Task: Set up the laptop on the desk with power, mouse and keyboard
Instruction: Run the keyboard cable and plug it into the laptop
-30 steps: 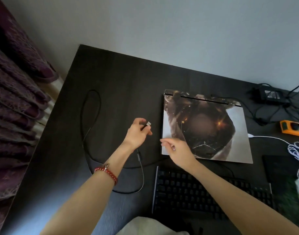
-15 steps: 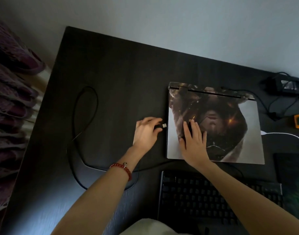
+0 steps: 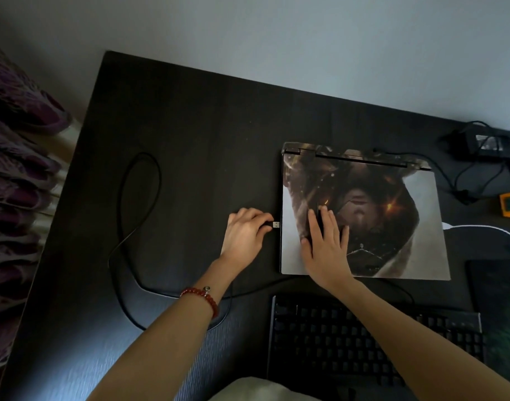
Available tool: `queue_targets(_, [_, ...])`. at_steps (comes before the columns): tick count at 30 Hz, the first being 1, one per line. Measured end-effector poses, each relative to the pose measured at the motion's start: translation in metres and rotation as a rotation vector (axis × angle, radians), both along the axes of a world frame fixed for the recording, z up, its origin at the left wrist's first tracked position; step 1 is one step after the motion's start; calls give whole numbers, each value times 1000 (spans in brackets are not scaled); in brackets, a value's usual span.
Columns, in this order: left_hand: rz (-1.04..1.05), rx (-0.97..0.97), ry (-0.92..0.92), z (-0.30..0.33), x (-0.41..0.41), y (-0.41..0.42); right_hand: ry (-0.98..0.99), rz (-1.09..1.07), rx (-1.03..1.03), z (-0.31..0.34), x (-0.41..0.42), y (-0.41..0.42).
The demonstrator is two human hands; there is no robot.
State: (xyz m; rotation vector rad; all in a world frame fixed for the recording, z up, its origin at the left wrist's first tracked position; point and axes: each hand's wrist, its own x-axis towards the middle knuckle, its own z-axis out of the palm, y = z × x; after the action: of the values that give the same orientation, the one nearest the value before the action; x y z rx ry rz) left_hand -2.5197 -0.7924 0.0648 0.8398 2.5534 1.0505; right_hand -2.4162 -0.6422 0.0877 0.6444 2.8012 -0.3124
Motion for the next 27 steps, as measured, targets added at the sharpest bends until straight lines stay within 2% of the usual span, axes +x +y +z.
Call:
queue_targets(11, [89,-22,-53,-2,0,9,32,1,-9,-3,2,1])
queue_targets(27, [91,-11,-66,-4,-19,20,33,10,-21,-3,4,2])
